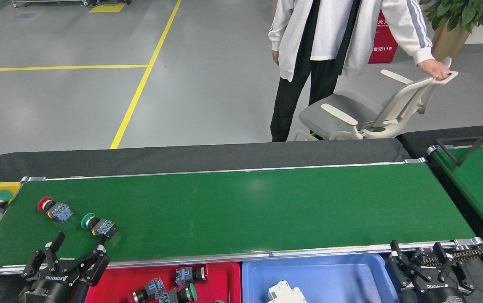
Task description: Pick switch part from conveyor to tray
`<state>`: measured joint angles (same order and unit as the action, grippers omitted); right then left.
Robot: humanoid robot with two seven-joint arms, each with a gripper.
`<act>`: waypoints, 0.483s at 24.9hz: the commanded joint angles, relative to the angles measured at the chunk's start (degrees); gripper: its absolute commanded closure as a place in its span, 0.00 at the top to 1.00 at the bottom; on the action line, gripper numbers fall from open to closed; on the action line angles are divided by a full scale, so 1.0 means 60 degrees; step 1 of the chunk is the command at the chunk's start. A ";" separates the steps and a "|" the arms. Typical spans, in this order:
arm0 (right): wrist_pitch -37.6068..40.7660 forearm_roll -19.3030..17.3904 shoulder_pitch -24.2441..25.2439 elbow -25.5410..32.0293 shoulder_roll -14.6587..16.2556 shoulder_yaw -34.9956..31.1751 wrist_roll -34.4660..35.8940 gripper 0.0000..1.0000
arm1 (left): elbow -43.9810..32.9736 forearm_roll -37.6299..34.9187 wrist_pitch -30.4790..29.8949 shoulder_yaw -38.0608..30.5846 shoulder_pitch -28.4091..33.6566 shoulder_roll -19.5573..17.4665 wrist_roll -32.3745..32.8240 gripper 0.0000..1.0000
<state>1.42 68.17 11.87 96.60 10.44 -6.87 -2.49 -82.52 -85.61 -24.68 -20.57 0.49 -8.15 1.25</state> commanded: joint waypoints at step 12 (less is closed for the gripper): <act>0.0145 -0.0009 -0.0265 0.0145 0.0033 -0.0027 -0.0200 1.00 | 0.2445 -0.0015 0.0306 0.0190 -0.1547 -0.0458 -0.0004 1.00</act>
<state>2.01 68.17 10.93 96.62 10.43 -6.83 -3.58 -68.62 -85.61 -24.21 -19.63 -7.51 -10.09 1.44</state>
